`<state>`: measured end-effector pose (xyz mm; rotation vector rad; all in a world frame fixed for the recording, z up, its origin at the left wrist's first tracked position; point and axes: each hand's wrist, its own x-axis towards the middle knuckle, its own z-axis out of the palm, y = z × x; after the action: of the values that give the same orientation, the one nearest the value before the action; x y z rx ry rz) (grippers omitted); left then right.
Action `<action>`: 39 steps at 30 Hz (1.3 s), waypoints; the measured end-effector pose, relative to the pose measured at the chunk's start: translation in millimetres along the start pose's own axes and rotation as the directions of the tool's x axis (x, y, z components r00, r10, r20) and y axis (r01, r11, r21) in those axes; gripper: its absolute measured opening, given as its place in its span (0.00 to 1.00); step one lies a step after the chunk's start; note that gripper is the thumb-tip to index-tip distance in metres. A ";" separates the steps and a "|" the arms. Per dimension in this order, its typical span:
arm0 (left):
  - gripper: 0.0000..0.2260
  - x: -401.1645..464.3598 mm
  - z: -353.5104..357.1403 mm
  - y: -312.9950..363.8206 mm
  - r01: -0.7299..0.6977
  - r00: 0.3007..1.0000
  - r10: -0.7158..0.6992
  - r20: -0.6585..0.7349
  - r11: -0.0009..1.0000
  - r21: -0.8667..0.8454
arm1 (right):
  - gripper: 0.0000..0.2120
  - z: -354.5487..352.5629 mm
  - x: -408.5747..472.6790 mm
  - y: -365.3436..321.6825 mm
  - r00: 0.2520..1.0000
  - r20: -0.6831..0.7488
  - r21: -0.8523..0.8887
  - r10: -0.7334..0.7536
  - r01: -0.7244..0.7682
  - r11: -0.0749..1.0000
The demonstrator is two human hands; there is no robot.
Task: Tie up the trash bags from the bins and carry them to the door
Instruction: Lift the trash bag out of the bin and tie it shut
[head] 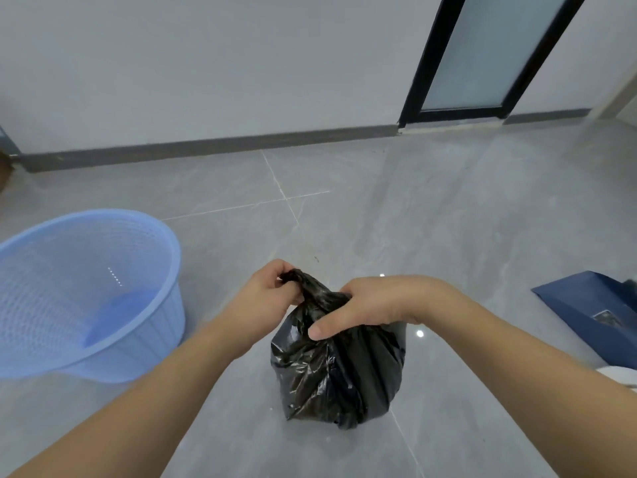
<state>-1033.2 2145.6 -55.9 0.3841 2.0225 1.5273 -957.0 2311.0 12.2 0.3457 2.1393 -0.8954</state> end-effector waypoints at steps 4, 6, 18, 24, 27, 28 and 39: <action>0.08 -6.2 4.1 1.1 0.017 1.000 -0.016 0.013 0.999 -0.051 | 0.11 20.3 10.2 5.2 0.939 -0.306 -0.433 -0.158 0.010 0.901; 0.08 -7.6 6.7 1.4 0.058 0.998 -0.059 -0.034 0.998 -0.031 | 0.07 28.8 13.1 7.5 0.883 -0.375 -0.558 -0.283 0.029 0.829; 0.04 -22.4 15.7 -2.4 0.030 0.982 -0.073 -0.173 0.970 -0.240 | 0.13 62.8 9.5 33.9 0.293 -0.744 -0.636 -0.600 -0.039 0.771; 0.05 -23.7 20.8 -5.5 -0.118 0.990 0.088 -0.113 0.949 -0.291 | 0.18 72.4 19.7 44.2 0.323 -0.818 -0.448 -0.475 0.158 0.880; 0.07 -19.8 25.4 -9.1 -0.146 0.989 0.136 -0.060 0.964 -0.222 | 0.16 74.1 22.8 50.6 0.360 -0.802 -0.452 -0.477 0.159 0.878; 0.07 -17.8 26.7 -10.6 -0.147 0.989 0.142 -0.042 0.970 -0.193 | 0.15 74.6 23.6 52.5 0.369 -0.801 -0.446 -0.471 0.158 0.881; 0.09 8.8 43.1 -19.2 -0.070 0.997 0.070 0.020 0.997 0.036 | 0.15 85.0 27.4 71.7 0.377 -0.819 -0.388 -0.434 0.195 0.901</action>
<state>-1012.4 2178.2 -84.4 0.4867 2.0443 1.5242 -891.9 2301.8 -81.6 0.3238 3.4060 -0.6959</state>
